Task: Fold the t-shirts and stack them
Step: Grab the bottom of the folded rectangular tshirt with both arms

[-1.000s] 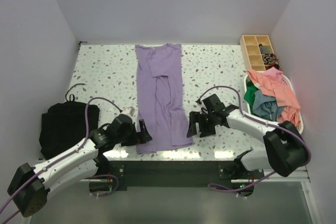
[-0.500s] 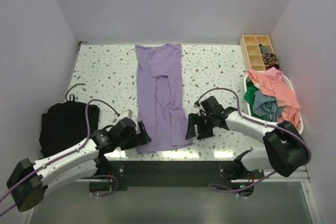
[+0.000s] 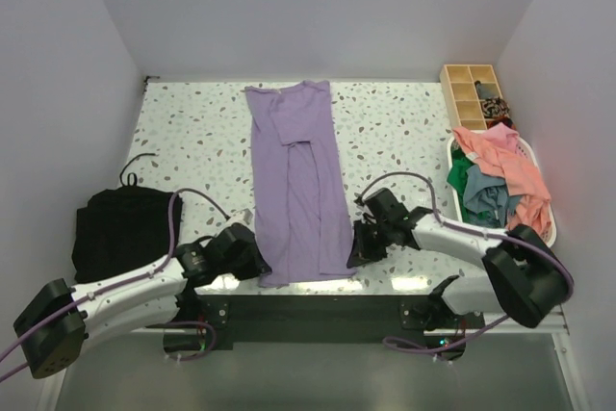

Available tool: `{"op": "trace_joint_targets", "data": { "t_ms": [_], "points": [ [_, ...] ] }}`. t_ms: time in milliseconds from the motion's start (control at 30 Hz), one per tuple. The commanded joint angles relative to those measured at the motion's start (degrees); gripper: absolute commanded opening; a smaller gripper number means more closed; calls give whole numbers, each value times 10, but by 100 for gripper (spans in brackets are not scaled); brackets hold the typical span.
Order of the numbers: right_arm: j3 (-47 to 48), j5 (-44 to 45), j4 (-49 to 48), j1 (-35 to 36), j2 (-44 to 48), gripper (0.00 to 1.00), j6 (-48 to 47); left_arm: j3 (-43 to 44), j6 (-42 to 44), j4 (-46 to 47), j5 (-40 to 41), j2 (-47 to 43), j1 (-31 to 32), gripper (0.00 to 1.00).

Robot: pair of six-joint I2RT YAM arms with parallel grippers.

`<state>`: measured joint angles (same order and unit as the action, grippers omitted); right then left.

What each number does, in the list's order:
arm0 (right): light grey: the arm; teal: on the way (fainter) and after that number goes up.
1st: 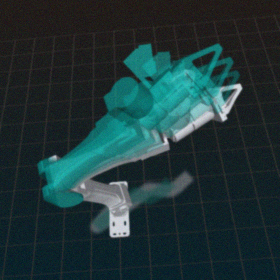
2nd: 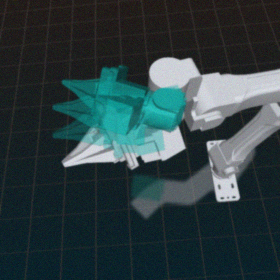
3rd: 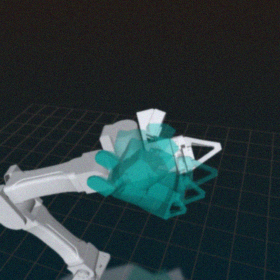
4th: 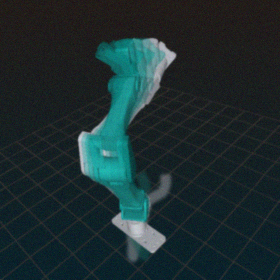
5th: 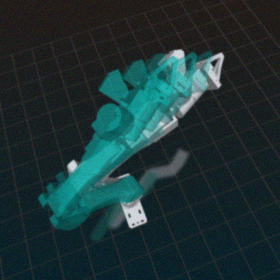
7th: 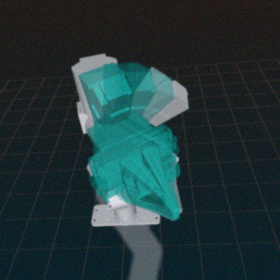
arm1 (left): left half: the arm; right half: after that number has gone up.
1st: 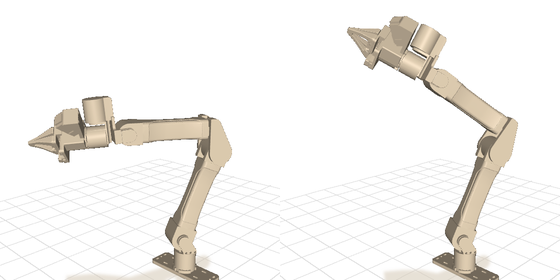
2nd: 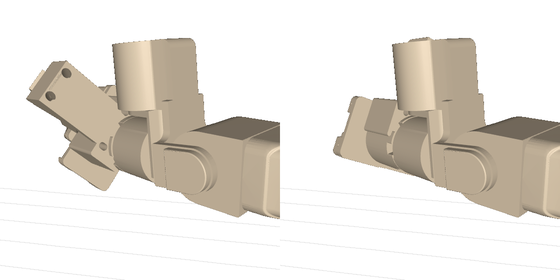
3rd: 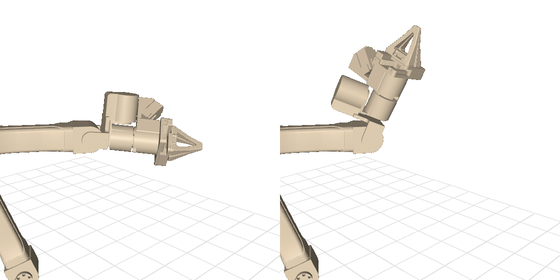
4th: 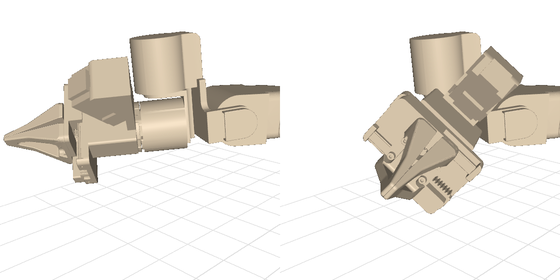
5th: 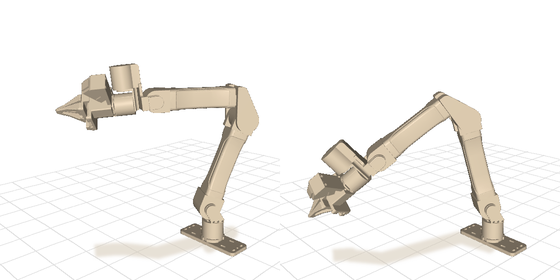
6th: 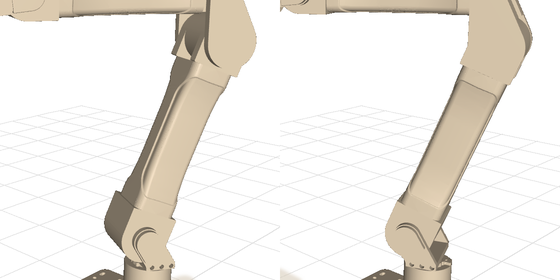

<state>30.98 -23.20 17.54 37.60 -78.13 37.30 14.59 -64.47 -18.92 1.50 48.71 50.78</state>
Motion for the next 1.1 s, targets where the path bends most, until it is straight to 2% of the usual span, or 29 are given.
{"op": "trace_joint_targets", "data": {
  "t_ms": [0,100,133,167,200,233,267,300,333,367,467,500,800,967,1067],
  "points": [
    [-46,20,62,23,110,0,60,-1,1,-80,-29,-14,21,0],
    [-65,29,107,37,178,0,95,18,5,-112,-28,-26,26,0],
    [-69,27,116,38,192,7,99,21,6,-115,-30,-27,27,0],
    [-72,25,119,38,211,20,103,22,7,-114,-32,-26,27,0],
    [-75,28,120,38,218,35,104,19,7,-104,-36,-27,27,23],
    [-74,33,128,39,222,53,105,18,7,-100,-38,-26,27,38],
    [-71,53,136,38,226,56,103,17,7,-95,-40,-24,27,51],
    [-62,64,144,39,228,58,100,18,5,-92,-41,-21,27,72],
    [-57,75,165,38,228,61,96,20,5,-96,-40,-22,28,79],
    [-51,84,174,38,228,62,89,23,2,-102,-39,-25,28,81],
    [-40,109,199,38,229,64,80,30,-7,-139,-17,-47,29,98],
    [-41,112,199,39,229,66,79,25,-9,-148,-17,-55,29,100],
    [-70,69,119,39,189,66,87,-23,-26,-172,-41,-81,32,100],
    [-71,40,59,41,135,65,88,-28,-23,-146,-49,-47,36,100],
    [-69,31,36,43,110,61,91,-18,-22,-140,-37,-23,47,93]
  ]
}}
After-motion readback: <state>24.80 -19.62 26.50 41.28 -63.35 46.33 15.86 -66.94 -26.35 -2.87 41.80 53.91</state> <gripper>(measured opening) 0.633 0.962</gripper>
